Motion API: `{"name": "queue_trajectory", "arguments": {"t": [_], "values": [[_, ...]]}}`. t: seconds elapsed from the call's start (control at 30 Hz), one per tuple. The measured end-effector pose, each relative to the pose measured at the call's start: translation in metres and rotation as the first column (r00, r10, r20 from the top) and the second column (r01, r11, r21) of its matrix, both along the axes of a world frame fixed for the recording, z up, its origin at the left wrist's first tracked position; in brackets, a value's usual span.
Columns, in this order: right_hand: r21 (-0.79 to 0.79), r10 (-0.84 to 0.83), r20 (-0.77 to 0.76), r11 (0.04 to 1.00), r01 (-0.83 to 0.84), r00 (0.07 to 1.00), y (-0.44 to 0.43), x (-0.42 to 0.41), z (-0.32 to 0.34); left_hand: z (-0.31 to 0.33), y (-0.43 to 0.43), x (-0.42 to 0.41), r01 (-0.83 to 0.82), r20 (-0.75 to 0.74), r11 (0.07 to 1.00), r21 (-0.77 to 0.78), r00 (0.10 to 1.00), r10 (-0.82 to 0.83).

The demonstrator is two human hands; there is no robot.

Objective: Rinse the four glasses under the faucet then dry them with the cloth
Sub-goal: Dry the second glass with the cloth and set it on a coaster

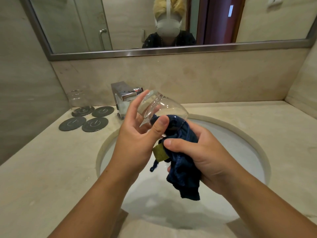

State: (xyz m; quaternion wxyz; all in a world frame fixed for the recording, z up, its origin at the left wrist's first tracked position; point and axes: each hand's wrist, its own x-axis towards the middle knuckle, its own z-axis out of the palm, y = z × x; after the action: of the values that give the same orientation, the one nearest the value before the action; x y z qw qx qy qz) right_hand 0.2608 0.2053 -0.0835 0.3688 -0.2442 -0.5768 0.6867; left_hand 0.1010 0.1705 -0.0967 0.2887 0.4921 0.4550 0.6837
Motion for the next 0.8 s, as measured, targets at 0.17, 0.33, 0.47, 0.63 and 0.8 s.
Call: {"name": "queue_trajectory", "arguments": {"t": [0.17,0.33,0.47,0.63,0.8], "values": [[0.157,-0.125,0.090,0.981,0.110,0.988,0.000,-0.002,-0.003,0.001,-0.002,0.001,0.003,-0.047,1.000,0.014,0.999,-0.003],[0.196,-0.110,0.207,0.978,0.069,0.972,0.000,-0.002,-0.006,0.000,-0.003,-0.002,0.013,-0.121,1.000,0.017,0.993,-0.011],[0.053,0.007,0.154,0.998,-0.016,0.988,-0.001,0.001,0.000,-0.002,-0.001,-0.004,0.076,-0.102,0.997,-0.007,0.992,-0.076],[-0.233,0.155,-0.085,0.957,-0.171,0.984,-0.002,0.005,0.004,-0.001,0.000,-0.008,0.289,0.039,0.955,-0.067,0.957,-0.287],[-0.251,0.132,-0.142,0.954,-0.165,0.981,-0.005,0.003,0.003,-0.002,0.002,-0.010,0.284,-0.041,0.954,-0.101,0.957,-0.289]]}}
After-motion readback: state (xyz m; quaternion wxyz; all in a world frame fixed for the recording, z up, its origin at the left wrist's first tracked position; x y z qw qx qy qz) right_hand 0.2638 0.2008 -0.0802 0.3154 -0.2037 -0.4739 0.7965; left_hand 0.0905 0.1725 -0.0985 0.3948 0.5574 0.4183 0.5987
